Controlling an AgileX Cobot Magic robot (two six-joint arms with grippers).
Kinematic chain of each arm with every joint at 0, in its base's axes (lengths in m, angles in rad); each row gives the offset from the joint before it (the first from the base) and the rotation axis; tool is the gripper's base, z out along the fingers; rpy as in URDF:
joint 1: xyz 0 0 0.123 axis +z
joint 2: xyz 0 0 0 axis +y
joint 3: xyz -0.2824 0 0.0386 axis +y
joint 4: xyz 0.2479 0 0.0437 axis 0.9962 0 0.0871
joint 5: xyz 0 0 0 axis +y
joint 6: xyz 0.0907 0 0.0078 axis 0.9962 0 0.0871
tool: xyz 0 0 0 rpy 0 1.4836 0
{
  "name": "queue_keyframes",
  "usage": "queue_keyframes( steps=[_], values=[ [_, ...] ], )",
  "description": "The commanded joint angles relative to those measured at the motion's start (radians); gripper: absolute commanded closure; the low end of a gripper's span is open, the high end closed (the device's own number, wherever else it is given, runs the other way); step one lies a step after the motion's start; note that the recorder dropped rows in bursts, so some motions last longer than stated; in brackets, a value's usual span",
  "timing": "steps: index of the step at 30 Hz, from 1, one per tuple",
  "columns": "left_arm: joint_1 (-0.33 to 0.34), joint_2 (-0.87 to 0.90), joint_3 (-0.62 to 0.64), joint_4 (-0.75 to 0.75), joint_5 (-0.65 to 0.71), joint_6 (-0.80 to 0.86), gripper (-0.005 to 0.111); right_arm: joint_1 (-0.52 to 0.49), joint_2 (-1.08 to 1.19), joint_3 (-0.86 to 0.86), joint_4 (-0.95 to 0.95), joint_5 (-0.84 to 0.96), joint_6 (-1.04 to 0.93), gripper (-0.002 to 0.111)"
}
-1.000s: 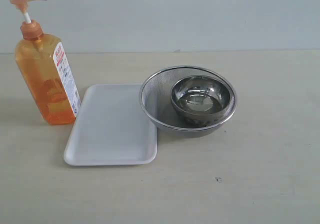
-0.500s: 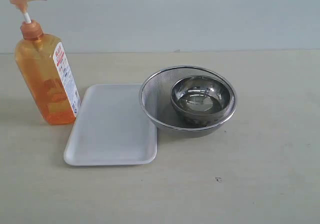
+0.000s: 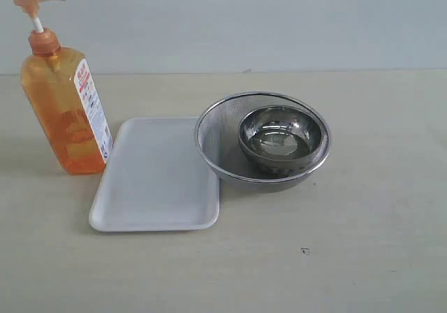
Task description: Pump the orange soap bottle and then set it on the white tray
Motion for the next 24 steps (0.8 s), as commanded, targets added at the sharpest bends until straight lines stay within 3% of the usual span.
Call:
queue_keyframes(
  steps=[1, 8, 24],
  values=[
    [-0.006, -0.003, 0.004, -0.005, -0.111, 0.000, 0.102, -0.006, -0.005, 0.000, -0.010, -0.004, -0.002, 0.108],
    [-0.006, -0.003, 0.004, -0.013, -0.274, -0.119, 0.102, -0.006, -0.005, 0.000, -0.010, -0.004, -0.004, 0.108],
    [-0.006, 0.067, -0.160, -0.013, -0.215, -0.149, 0.102, -0.006, -0.005, 0.000, -0.010, -0.004, -0.004, 0.108]
  ],
)
